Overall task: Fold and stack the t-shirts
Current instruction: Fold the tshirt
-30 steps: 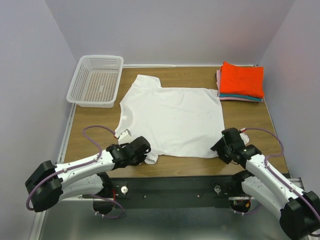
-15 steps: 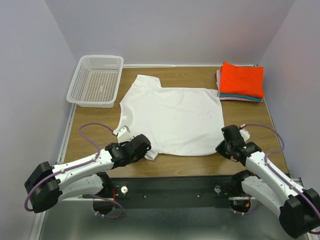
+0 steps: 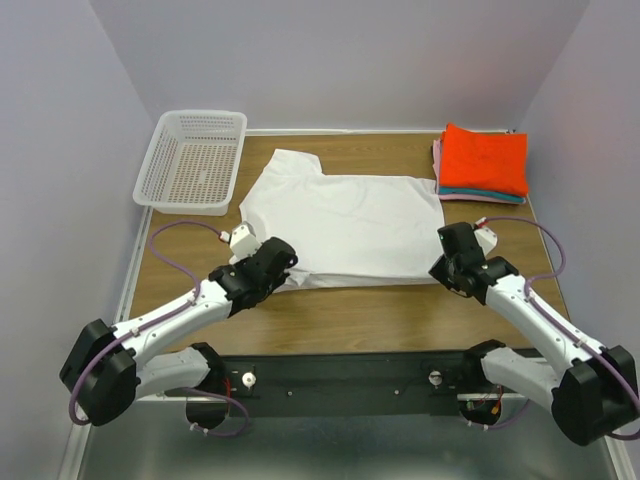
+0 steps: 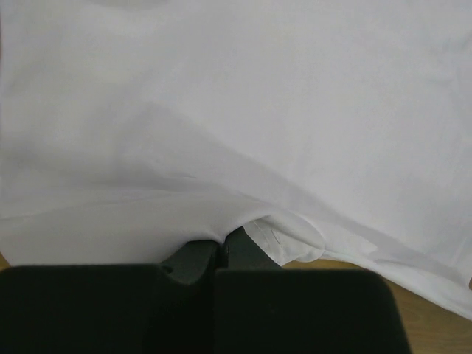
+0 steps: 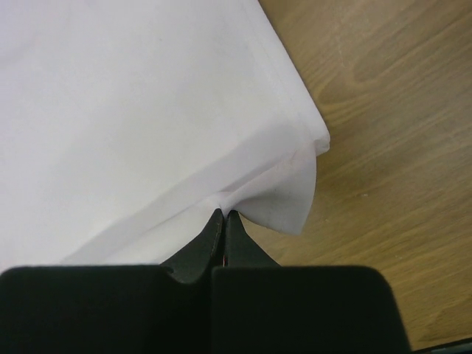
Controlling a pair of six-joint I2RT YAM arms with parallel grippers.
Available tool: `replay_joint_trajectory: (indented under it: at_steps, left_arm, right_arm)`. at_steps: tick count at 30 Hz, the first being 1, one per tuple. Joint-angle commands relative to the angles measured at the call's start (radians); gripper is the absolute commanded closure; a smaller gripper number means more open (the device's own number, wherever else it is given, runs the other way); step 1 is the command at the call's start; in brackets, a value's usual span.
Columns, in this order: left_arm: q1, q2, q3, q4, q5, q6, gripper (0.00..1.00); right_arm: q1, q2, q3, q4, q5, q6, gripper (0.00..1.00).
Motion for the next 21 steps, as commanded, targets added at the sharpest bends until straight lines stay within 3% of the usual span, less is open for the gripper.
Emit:
replay_joint_trajectory:
  at_steps: [1, 9, 15, 21]
  left_arm:
    - [0.037, 0.049, 0.063, 0.074, -0.066, 0.122, 1.0]
    - [0.112, 0.146, 0.123, 0.166, -0.048, 0.283, 1.0]
    - [0.17, 0.181, 0.12, 0.315, 0.055, 0.447, 1.0]
    - [0.207, 0.26, 0.171, 0.347, 0.11, 0.596, 1.0]
  right_arm:
    - [0.001, 0.055, 0.07, 0.052, 0.074, -0.05, 0.99]
    - [0.001, 0.184, 0.162, 0.095, 0.101, -0.085, 0.99]
    - [-0.003, 0.242, 0.211, 0.103, 0.123, -0.111, 0.99]
    - [-0.011, 0.29, 0.238, 0.109, 0.123, -0.122, 0.99]
